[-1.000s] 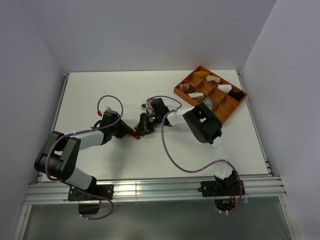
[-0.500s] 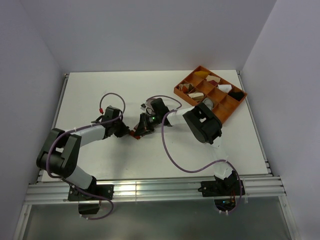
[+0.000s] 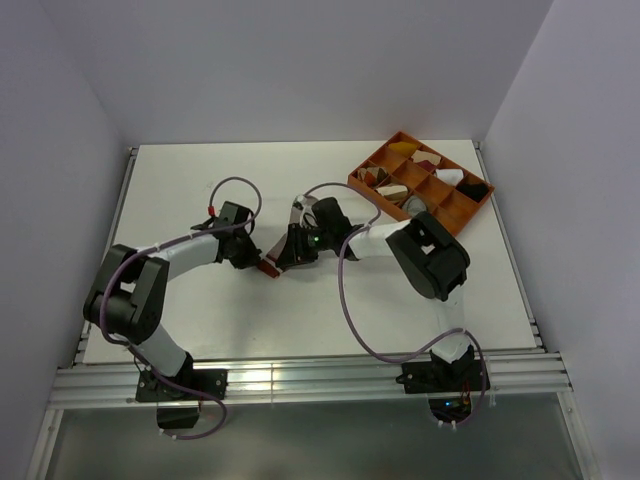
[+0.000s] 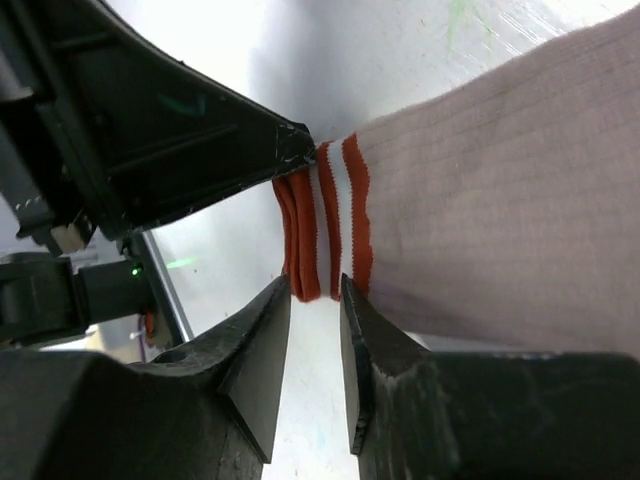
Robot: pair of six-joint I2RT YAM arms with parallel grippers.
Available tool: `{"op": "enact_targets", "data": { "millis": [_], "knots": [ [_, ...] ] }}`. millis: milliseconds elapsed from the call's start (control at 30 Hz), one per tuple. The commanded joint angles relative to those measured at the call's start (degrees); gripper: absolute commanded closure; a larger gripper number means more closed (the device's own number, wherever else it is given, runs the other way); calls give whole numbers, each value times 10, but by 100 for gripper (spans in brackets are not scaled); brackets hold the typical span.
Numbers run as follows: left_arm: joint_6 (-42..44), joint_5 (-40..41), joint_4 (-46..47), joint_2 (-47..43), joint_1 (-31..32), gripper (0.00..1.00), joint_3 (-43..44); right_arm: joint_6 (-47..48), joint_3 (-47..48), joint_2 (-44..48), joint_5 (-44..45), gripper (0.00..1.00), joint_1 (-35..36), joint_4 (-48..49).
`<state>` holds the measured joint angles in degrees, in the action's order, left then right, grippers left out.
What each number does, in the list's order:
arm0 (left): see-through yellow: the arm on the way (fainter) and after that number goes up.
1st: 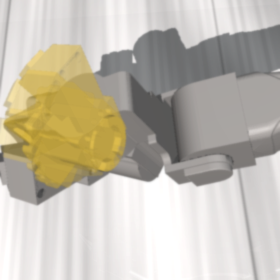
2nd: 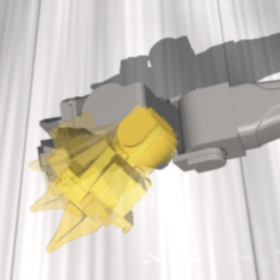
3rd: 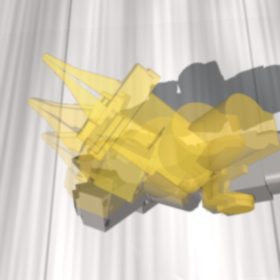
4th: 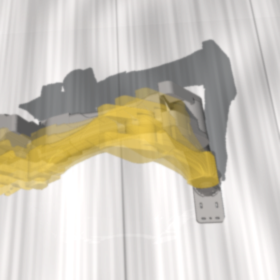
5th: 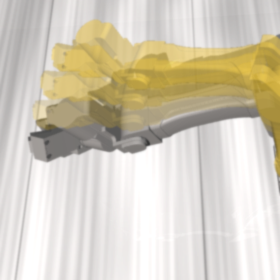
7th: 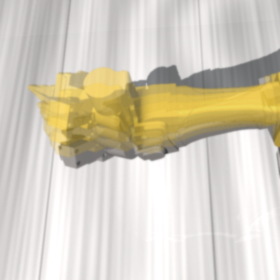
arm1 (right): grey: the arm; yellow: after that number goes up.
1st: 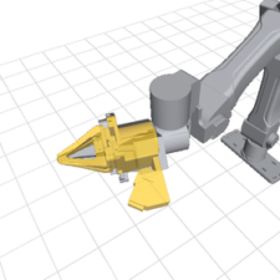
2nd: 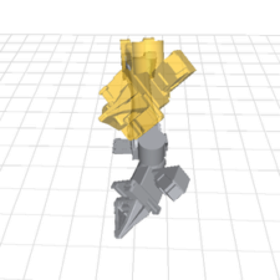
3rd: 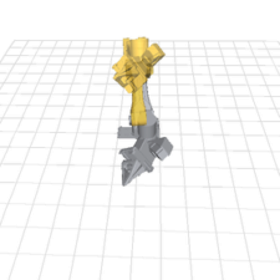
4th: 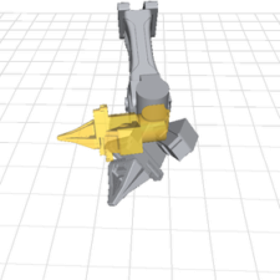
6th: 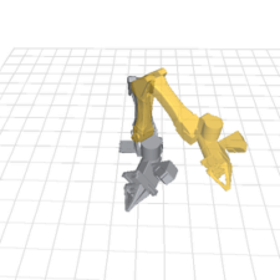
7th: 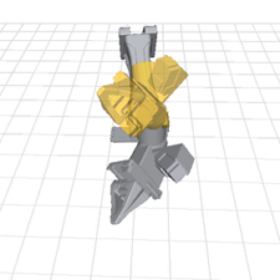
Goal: Roll the socks
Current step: Roll the sock at the center of the board.
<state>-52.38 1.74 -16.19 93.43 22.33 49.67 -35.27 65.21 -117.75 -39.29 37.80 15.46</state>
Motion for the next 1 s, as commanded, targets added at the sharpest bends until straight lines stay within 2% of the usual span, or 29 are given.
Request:
{"op": "enact_targets", "data": {
  "millis": [0,67,200,433,567,733,967],
  "knots": [
    [26,23,-37,11,7,100,30,6,-32,41,40,65,9,72],
    [30,25,-44,17,10,100,39,5,-65,52,56,61,11,116],
    [34,22,-55,33,15,100,53,41,-98,85,114,50,38,142],
    [40,16,-75,48,17,100,74,113,-165,127,229,41,82,229],
    [45,19,-87,47,17,100,80,160,-185,137,267,39,104,260],
    [46,16,-94,48,17,100,83,194,-163,122,318,42,129,237],
    [46,13,-97,47,17,100,88,216,-159,104,339,43,146,229]
  ]
}}
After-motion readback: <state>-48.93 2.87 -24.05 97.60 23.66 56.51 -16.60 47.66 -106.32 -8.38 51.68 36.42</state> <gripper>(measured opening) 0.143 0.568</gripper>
